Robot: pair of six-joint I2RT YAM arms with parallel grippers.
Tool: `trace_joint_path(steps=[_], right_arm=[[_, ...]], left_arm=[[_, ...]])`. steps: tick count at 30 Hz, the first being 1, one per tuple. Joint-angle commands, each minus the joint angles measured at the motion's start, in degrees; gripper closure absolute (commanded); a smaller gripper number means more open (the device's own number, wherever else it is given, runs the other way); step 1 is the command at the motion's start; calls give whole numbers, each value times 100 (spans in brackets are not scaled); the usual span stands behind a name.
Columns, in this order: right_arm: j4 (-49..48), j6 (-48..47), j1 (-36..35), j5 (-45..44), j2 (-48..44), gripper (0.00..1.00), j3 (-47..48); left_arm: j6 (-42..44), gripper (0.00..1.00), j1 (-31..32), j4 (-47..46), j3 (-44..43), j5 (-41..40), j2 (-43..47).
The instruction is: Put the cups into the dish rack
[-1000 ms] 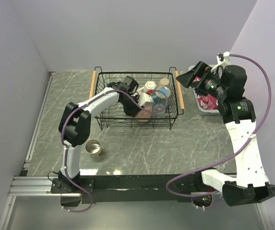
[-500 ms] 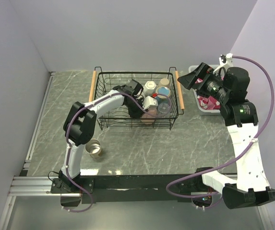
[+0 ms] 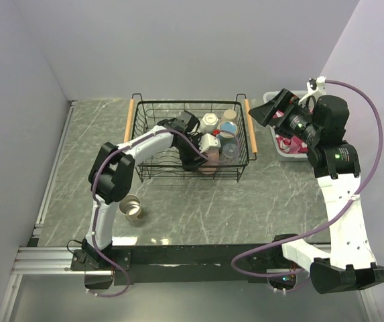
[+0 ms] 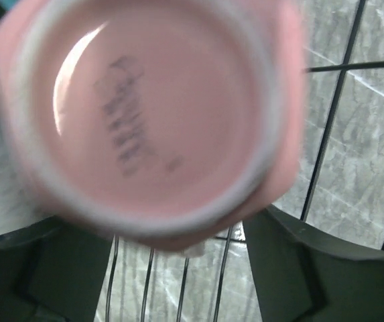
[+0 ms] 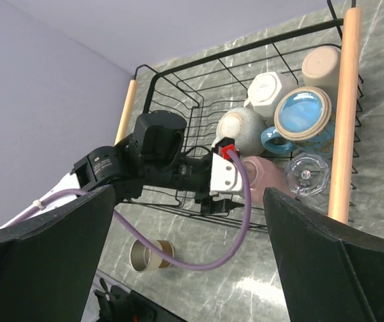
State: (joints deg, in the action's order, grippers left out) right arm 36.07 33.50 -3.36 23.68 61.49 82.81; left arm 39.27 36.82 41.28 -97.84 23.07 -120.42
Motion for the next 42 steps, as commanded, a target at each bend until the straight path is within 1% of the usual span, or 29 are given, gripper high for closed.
trace_joint_path(steps=[1, 3, 5, 7, 8, 9, 10, 11, 12, 13, 14, 15, 16, 18, 19, 20, 22, 23, 27, 28, 29, 30, 32, 33, 35, 36, 38, 41, 42], right_arm=[[-189, -9, 45, 84, -33, 0, 7], [-119, -71, 45, 40, 29, 0, 69], [74, -203, 45, -65, 64, 0, 139], [320, -421, 28, -144, 152, 0, 253], [443, -492, 10, -275, 205, 0, 341], [592, -615, -146, -433, 353, 0, 437], [1046, -912, -322, -687, 476, 0, 569], [1347, -1089, -541, -1038, 643, 0, 988], [1663, -1230, -1187, -1894, 1053, 0, 1209], [2223, -1466, -1490, -2276, 1292, 0, 1429], [2437, -1547, -1815, -2541, 1512, 0, 1806], [2587, -1548, -2061, -2875, 1897, 0, 1940], [2745, -1548, -2447, -2895, 2049, 0, 2054], [2756, -1522, -2757, -2931, 2383, 0, 2318], [2764, -1530, -3098, -2887, 2489, 0, 2406], [2782, -1556, -3240, -2852, 2586, 0, 2590], [2957, -1661, -3574, -2843, 2920, 0, 2775], [3001, -1697, -3863, -2817, 3130, 0, 2907], [2923, -1803, -4357, -2413, 3491, 0, 2987], [2810, -1820, -4454, -2386, 3536, 0, 2987], [2756, -1820, -4542, -2116, 3597, 0, 2996], [2704, -1838, -4760, -2035, 3711, 0, 2996], [2502, -1777, -4954, -1816, 3817, 0, 2926], [2414, -1750, -5190, -1606, 3948, 1, 2899], [2142, -1575, -5437, -1525, 4159, 4, 2821], [2010, -1513, -5543, -1455, 4247, 9, 2820], [1895, -1329, -5851, -1393, 4449, 10, 2785], [1413, -1126, -6124, -1226, 4625, 16, 2505], [1211, -1030, -6177, -1208, 4696, 21, 2460]], left_arm=[[-226, 21, -157, 328, -471, 347, 396], [-384, 20, -263, 565, -709, 583, 510], [-550, 19, -385, 880, -1157, 760, 650], [-770, 18, -500, 996, -1569, 996, 800], [-876, 17, -631, 1022, -1667, 1085, 1010], [-972, 17, -702, 1031, -1755, 1181, 1116], [-1165, 16, -772, 1005, -1869, 1295, 1230], [-1271, 16, -947, 962, -1896, 1357, 1466], [-1394, 16, -1053, 787, -1896, 1393, 1591], [-1665, 16, -1158, 646, -1783, 1402, 1714], [-1807, 15, -1386, 506, -1678, 1402, 2011], [-1922, 16, -1501, 339, -1564, 1393, 2153], [-2184, 15, -1607, 33, -1267, 1358, 2311], [-2405, 15, -1975, -259, -931, 1314, 2786], [-2571, 15, -2090, -443, -625, 1297, 2935], [-2634, 15, -2308, -497, -474, 1270, 3224], [-2740, 15, -2494, -507, -88, 1174, 3472], [-2784, 15, -2669, -489, 36, 1139, 3716], [-3109, 14, -3145, -629, 834, 972, 4394], [-3205, 14, -3233, -647, 941, 928, 4509], [-3249, 14, -3355, -639, 1029, 884, 4701], [-3328, 14, -3435, -612, 1178, 866, 4782], [-3557, 14, -3610, -516, 1267, 936, 4922], [-3601, 14, -3655, -385, 1329, 971, 4949], [-3663, 14, -3664, -331, 1434, 1006, 5098], [-3680, 14, -3690, -340, 1556, 1015, 5151], [-3681, 14, -3805, -313, 1654, 946, 5282], [-3698, 14, -3892, -304, 1812, 875, 5458], [-3698, 14, -3919, -296, 1873, 866, 5511]])
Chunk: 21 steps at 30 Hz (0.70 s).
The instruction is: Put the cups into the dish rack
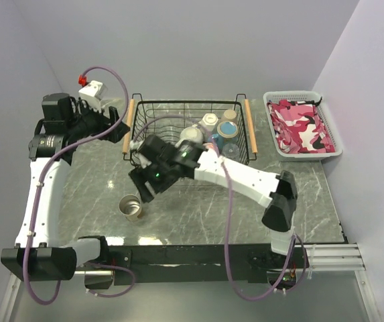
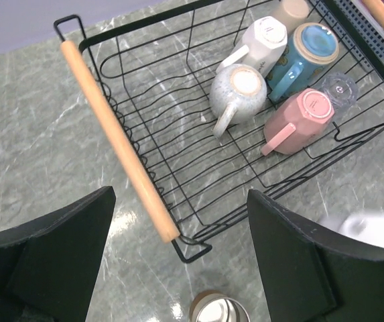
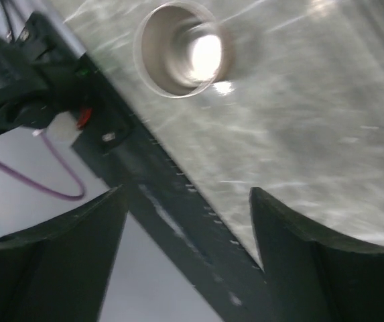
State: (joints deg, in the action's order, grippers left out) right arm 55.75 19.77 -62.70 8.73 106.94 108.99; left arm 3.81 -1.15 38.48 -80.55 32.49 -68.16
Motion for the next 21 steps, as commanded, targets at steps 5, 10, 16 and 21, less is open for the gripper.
trace_joint_path(steps=[5, 10, 16, 21], right_arm=[[-986, 396, -375, 182, 810, 38, -80], [-1259, 414, -384, -81, 1145, 41, 26], [-1531, 440, -366, -521, 1373, 42, -79], [-1654, 537, -375, -609, 1567, 43, -53]], left_arm=[[-56, 14, -272, 220, 215, -50, 671], [-3, 14, -290, 467, 312, -23, 1023], [23, 14, -307, 731, 426, 20, 1270], [32, 14, -298, 810, 523, 64, 1332]])
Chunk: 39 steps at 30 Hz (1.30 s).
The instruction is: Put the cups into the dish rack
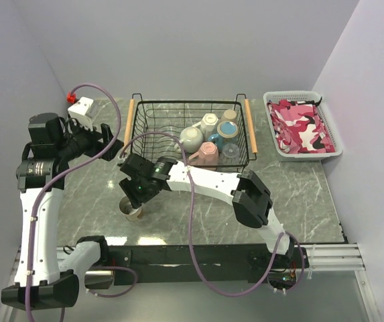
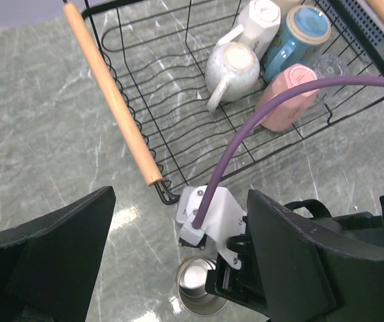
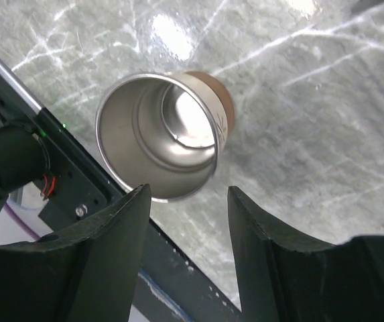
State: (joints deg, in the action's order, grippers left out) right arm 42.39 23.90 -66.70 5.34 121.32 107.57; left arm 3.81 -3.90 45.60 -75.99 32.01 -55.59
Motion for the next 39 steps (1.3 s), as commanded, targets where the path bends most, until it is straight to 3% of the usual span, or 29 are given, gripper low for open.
trace_joint_path(steps=[1, 12, 24, 27, 29, 31, 35, 39], right_arm=[[-345, 124, 25, -279, 164, 43, 71], [-416, 62, 25, -438, 393, 57, -148], [-723, 159, -80, -420, 15, 69, -1228], [-750, 185, -98, -411, -90, 78, -1335], [-724, 176, -107, -429, -204, 93, -1335], [-645, 168, -116, -455, -389, 100, -1274], [-469, 203, -124, -281, -1029, 100, -1265], [-258, 273, -107, 80, -2318, 100, -1247]], left_arm=[[23, 14, -23, 106, 75, 121, 92], [-82, 14, -23, 282, -232, 288, 154], [-240, 14, -23, 265, -637, 367, 110], [-311, 14, -23, 256, -637, 402, 136], [-346, 14, -23, 247, -637, 411, 145], [-338, 14, -23, 238, -654, 411, 172], [-337, 14, -23, 238, -777, 446, 119], [-785, 12, -23, 133, -1067, 648, -4]])
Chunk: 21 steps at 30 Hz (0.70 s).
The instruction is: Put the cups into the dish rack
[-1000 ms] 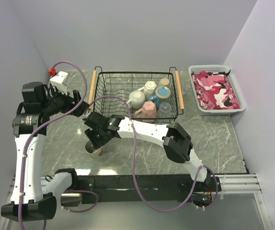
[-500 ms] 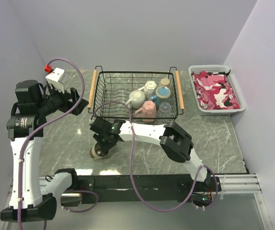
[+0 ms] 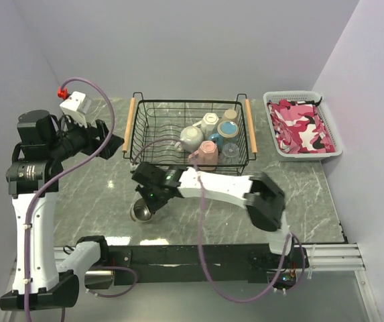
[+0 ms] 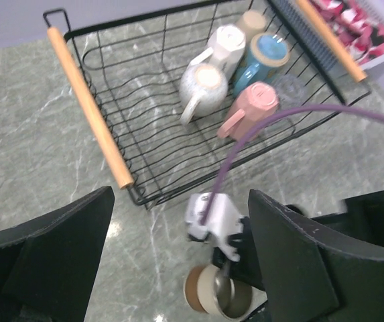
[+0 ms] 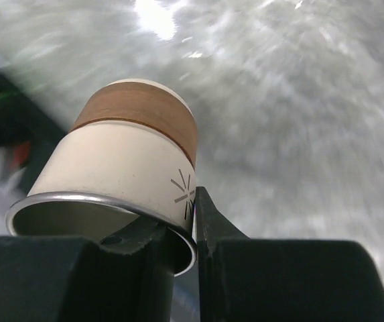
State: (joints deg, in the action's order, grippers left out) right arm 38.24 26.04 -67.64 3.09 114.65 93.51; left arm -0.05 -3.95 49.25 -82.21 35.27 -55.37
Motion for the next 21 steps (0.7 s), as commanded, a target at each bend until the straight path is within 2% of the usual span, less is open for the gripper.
trace_joint_path(steps=[1, 5, 6, 7, 8, 9, 10, 11, 13, 15, 16, 17, 18, 21], right_arm=[[227, 85, 5, 341, -1891, 100, 202], [264, 321, 346, 955, -3034, 100, 308], [193, 383, 687, 1461, -3428, 100, 186], [106, 593, 943, 1727, -3615, 100, 89], [-208, 699, 1171, 2104, -3790, 100, -43], [-403, 822, 1678, 2638, -4123, 100, -366], [-622, 1119, 1875, 2887, -4283, 100, -552], [-1112, 1261, 2068, 3151, -4415, 100, -919], [-1484, 1709, 2647, 3846, -4592, 100, -1168], [-1767, 1860, 2869, 4084, -4531, 100, -1301], [-1846, 1991, 3001, 4355, -4461, 100, -1309], [-2012, 2045, 3045, 4471, -4391, 100, -1309], [-2057, 2080, 3081, 4515, -4233, 100, -1283], [-2381, 2264, 3230, 4753, -3873, 100, -1160]], left_arm=[[-486, 10, -19, -284, -566, 366, -61], [-1318, 3, -19, -522, -927, 971, -359], [-1522, 4, -19, -635, -1024, 1191, -560], [-1724, 4, -19, -689, -1181, 1793, -675], [-2222, 4, -19, -820, -1209, 2095, -772], [-2549, 3, -45, -1047, -1157, 2568, -895], [-2961, 4, -54, -1815, -887, 3408, -940], [-4070, 4, -62, -2397, -658, 3860, -975], [-5202, 3, -36, -3949, -192, 4407, -1080], [-5417, 3, -19, -4011, -303, 4576, -1299], [-5557, 4, 34, -4438, -269, 4673, -1361], [-6193, 4, 95, -4860, -138, 4726, -1397], [-6408, 4, 191, -5186, -15, 4718, -1397], [-6270, 4, 367, -5180, 83, 4691, -1467]])
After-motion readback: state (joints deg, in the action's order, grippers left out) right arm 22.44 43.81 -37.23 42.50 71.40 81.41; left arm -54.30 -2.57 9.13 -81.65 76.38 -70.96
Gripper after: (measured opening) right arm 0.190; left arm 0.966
